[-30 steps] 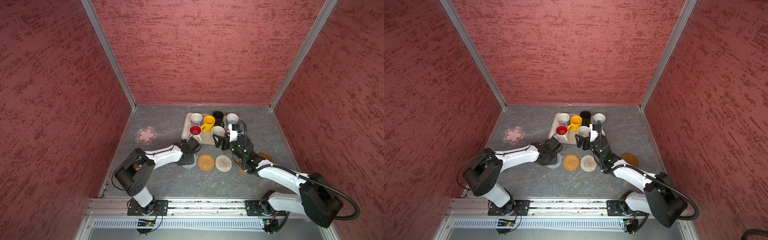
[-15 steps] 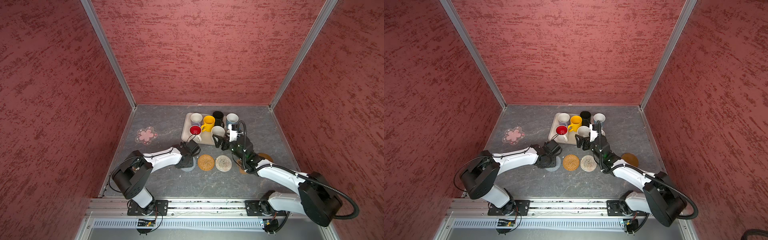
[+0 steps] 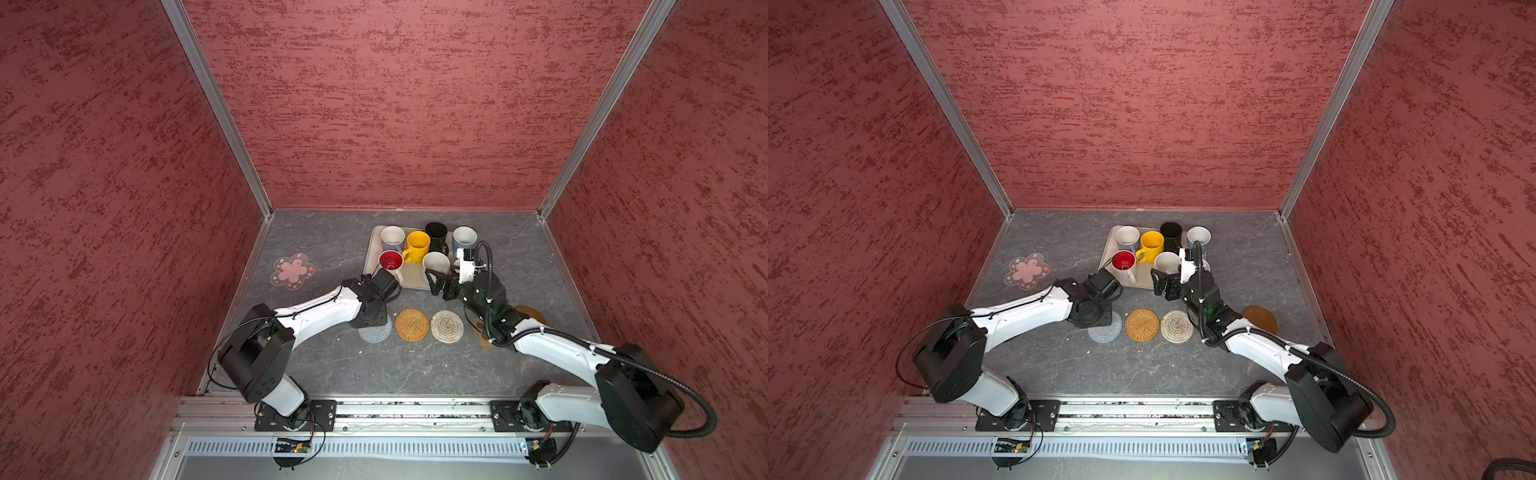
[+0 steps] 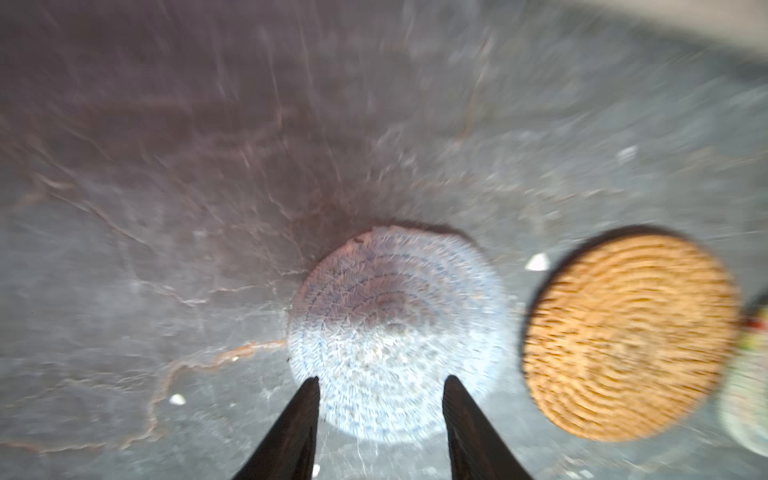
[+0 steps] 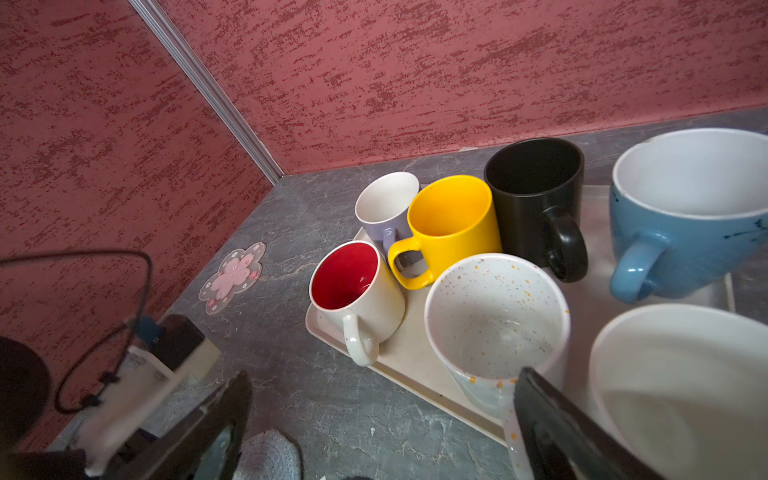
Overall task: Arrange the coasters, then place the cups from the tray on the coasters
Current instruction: 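Push the grey woven coaster with the left gripper against the rattan coaster, then lift the left gripper and move it over the pink flower coaster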
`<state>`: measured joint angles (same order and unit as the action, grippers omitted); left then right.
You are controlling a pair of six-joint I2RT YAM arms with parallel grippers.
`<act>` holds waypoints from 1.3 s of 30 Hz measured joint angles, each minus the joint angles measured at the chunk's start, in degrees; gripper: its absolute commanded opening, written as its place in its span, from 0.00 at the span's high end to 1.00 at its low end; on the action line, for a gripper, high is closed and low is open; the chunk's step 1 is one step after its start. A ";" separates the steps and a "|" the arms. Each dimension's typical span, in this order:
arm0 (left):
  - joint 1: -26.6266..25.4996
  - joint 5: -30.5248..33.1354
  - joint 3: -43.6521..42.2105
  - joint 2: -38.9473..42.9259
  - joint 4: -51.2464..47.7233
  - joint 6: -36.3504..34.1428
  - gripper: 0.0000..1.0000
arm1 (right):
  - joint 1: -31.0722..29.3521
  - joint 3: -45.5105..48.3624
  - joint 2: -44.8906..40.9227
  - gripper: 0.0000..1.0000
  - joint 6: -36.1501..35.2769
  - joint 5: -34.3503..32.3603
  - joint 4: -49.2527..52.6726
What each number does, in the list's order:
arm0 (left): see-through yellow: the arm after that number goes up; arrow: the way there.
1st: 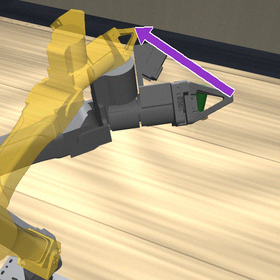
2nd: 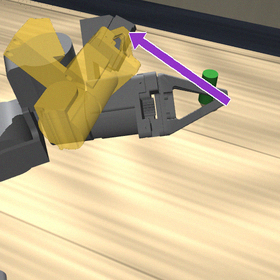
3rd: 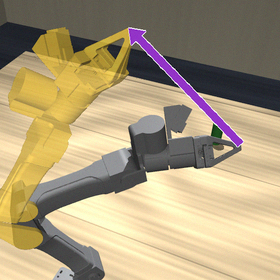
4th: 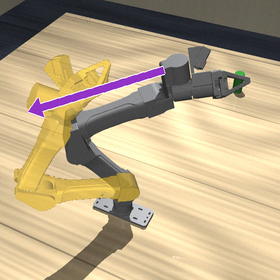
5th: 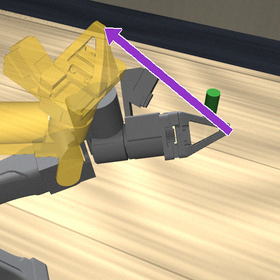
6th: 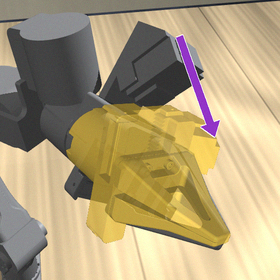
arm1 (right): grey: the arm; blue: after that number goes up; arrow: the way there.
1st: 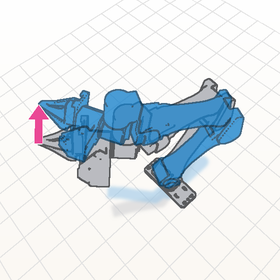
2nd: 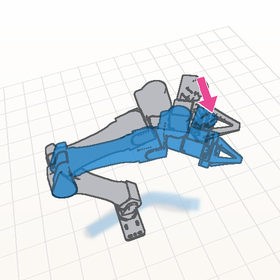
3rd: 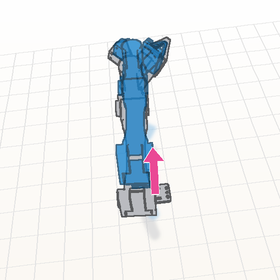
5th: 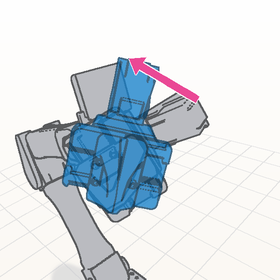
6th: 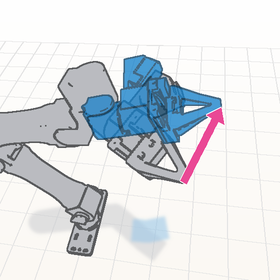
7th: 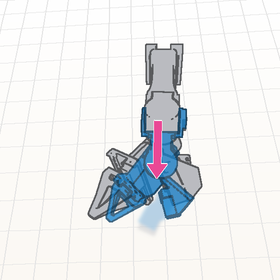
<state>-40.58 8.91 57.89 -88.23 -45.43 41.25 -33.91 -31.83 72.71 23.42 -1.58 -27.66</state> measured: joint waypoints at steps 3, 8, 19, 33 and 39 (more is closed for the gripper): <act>4.17 -0.50 3.02 3.98 -1.18 -1.95 0.46 | 0.02 0.00 0.00 0.01 0.11 0.24 0.02; 14.38 -2.67 8.98 5.75 -3.26 -6.21 0.40 | 0.09 -2.49 1.46 0.03 0.11 2.84 1.66; 33.31 -7.76 32.35 -6.21 -3.54 -15.30 0.36 | -0.76 -23.93 18.34 0.01 1.49 11.72 6.10; 45.55 -11.50 43.21 -25.00 -2.80 -22.32 0.36 | -4.66 -37.86 30.23 0.01 -0.33 17.27 11.74; 48.50 -11.58 44.57 -28.92 -0.35 -25.44 0.36 | -5.53 -41.55 33.77 0.01 -1.46 18.08 13.40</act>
<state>7.92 -2.68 102.45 -117.14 -45.78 15.81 -39.44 -73.38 106.48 21.96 16.49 -14.26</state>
